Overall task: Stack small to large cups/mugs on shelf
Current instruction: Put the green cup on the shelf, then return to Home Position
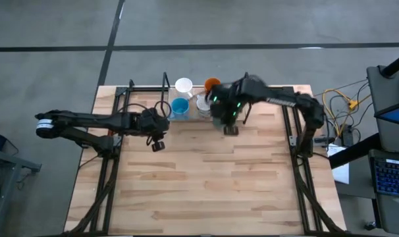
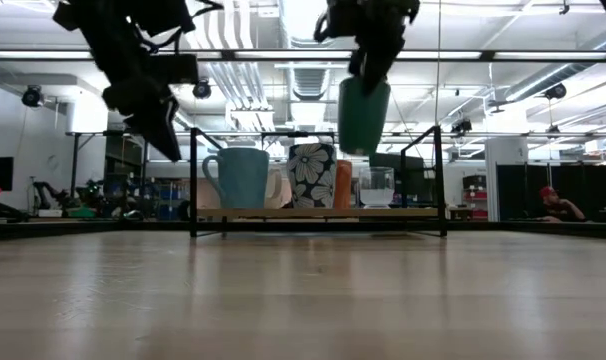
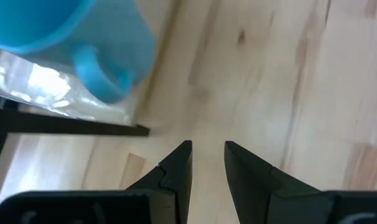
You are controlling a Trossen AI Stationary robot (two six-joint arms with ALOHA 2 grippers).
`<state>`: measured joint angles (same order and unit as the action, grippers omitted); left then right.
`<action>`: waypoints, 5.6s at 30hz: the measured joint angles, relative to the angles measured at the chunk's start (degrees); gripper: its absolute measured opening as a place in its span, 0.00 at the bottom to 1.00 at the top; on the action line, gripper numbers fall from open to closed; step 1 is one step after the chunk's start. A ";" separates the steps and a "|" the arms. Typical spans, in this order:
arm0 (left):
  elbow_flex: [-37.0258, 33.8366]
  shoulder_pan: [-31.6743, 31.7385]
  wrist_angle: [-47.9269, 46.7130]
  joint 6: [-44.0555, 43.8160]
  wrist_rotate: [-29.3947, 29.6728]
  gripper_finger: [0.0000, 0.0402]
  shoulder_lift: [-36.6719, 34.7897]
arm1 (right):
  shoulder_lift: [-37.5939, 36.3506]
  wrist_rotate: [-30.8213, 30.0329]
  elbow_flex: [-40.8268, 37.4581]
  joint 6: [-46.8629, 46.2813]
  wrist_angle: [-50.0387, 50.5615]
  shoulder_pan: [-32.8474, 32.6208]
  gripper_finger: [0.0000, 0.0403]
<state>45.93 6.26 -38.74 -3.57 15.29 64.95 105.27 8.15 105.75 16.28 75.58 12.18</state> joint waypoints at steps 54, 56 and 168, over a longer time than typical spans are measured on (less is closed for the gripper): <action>0.89 0.00 0.20 6.99 -1.51 0.20 6.54 | 1.78 0.17 -9.59 4.09 -6.39 18.24 0.02; 0.79 0.00 0.20 6.99 -1.49 0.20 6.51 | 1.78 0.17 -9.63 3.67 -6.45 18.24 0.02; -45.44 -20.88 41.94 -4.61 -29.97 0.20 -56.23 | -80.97 2.32 -105.23 -17.87 -86.96 -20.80 0.02</action>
<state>0.49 -14.61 3.20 -8.18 -14.68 8.71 24.30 10.47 0.51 -1.60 -11.38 -8.62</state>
